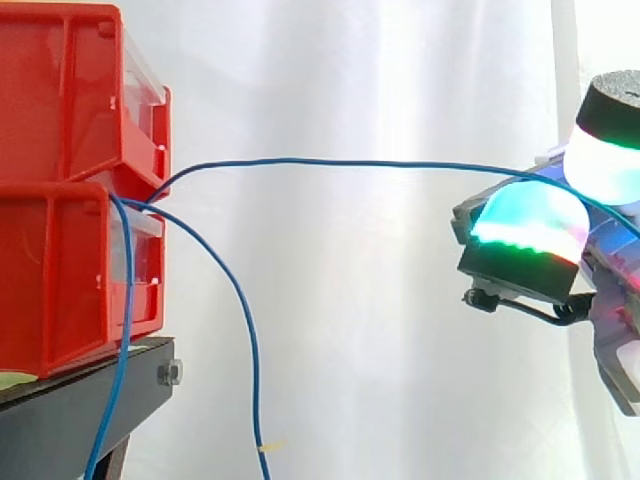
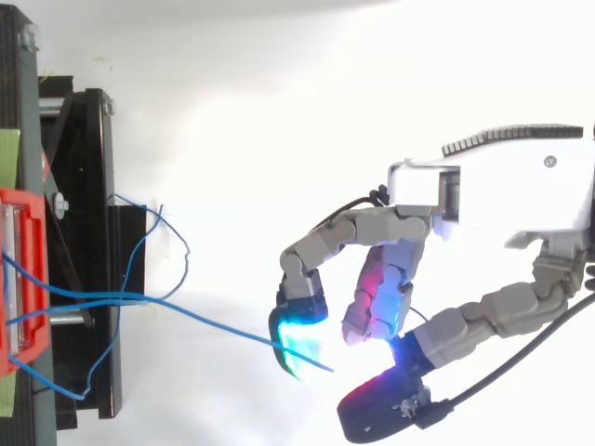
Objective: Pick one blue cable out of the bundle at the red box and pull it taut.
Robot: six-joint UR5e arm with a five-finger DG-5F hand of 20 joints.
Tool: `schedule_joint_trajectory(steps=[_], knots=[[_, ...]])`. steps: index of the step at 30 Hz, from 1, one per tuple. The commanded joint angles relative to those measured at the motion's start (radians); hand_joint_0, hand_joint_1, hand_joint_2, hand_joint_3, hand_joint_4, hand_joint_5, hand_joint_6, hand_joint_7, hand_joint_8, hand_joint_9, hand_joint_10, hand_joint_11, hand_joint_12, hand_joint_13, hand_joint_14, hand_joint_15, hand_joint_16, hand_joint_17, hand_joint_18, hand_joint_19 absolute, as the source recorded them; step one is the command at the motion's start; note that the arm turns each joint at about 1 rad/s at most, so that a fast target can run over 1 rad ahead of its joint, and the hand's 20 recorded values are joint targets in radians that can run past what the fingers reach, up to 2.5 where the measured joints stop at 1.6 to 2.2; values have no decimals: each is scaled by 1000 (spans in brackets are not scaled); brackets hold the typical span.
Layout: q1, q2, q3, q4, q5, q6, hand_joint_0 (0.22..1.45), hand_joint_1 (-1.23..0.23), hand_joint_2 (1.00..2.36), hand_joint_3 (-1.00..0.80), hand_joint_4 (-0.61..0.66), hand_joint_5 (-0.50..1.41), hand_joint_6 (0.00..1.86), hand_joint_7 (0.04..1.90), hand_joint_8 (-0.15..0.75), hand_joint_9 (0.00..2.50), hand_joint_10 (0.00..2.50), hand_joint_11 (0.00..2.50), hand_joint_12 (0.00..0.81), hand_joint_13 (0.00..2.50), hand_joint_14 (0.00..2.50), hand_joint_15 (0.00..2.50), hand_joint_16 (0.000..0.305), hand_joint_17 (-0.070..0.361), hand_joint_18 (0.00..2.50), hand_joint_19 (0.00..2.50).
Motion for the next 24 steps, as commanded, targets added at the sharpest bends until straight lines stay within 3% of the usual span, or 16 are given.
schedule_joint_trajectory(steps=[1,19,24], knots=[[-1,-1,-1,0,-3,-3,600,-839,1021,-189,-97,124,504,1211,299,1369,0,27,400,1052,6,250,52,117,830,356],[-1,-1,-1,0,0,-3,620,-924,1021,-113,-64,127,505,1206,301,1386,0,23,407,1066,6,230,55,124,842,305],[-1,-1,-1,0,0,-3,584,-842,1019,-275,-61,104,504,1229,304,1345,0,67,399,1027,7,245,53,118,789,354]])
